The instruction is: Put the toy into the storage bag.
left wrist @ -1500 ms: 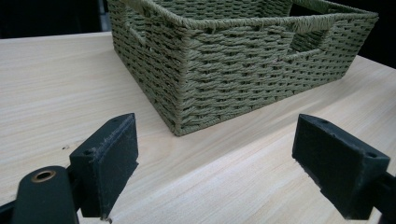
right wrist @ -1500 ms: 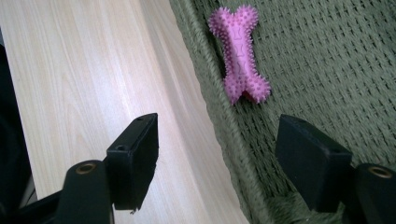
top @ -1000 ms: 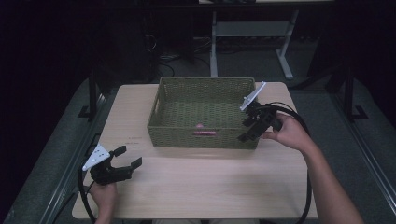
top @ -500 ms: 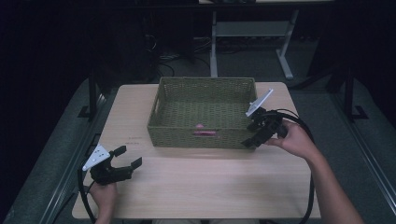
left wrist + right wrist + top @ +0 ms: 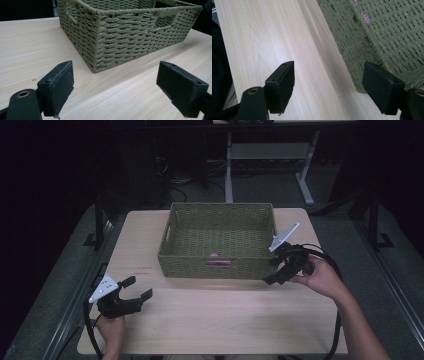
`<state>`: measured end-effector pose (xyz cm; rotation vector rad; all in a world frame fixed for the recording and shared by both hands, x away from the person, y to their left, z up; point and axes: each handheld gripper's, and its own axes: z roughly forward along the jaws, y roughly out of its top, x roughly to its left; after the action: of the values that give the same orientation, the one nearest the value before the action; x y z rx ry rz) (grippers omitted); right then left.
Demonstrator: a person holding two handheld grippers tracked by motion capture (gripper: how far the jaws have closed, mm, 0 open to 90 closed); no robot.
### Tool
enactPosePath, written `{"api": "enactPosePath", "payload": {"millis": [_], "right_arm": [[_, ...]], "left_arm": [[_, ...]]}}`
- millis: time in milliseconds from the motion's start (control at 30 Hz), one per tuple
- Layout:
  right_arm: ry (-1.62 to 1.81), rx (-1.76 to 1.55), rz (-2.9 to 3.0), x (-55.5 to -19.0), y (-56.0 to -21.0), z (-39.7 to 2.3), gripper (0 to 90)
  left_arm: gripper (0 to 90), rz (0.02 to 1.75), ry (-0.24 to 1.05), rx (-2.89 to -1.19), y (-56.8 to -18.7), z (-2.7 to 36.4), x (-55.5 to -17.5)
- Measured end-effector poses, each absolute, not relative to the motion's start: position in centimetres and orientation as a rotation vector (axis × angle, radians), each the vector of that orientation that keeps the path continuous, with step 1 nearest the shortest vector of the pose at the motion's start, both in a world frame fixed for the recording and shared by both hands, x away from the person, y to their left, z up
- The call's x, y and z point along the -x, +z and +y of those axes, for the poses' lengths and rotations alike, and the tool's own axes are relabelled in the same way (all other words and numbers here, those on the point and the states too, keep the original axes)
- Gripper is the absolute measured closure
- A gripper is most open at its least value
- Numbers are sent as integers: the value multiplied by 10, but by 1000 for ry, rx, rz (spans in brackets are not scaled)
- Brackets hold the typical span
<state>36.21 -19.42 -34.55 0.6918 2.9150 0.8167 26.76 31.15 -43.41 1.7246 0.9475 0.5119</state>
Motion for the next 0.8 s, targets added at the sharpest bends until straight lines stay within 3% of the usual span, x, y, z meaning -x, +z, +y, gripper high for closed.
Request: {"api": "enactPosePath", "payload": {"millis": [800], "right_arm": [[815,-761,2880,-325,-385,-218,258]], "left_arm": [[139,947,512,-1728,-434,311,-267]]}}
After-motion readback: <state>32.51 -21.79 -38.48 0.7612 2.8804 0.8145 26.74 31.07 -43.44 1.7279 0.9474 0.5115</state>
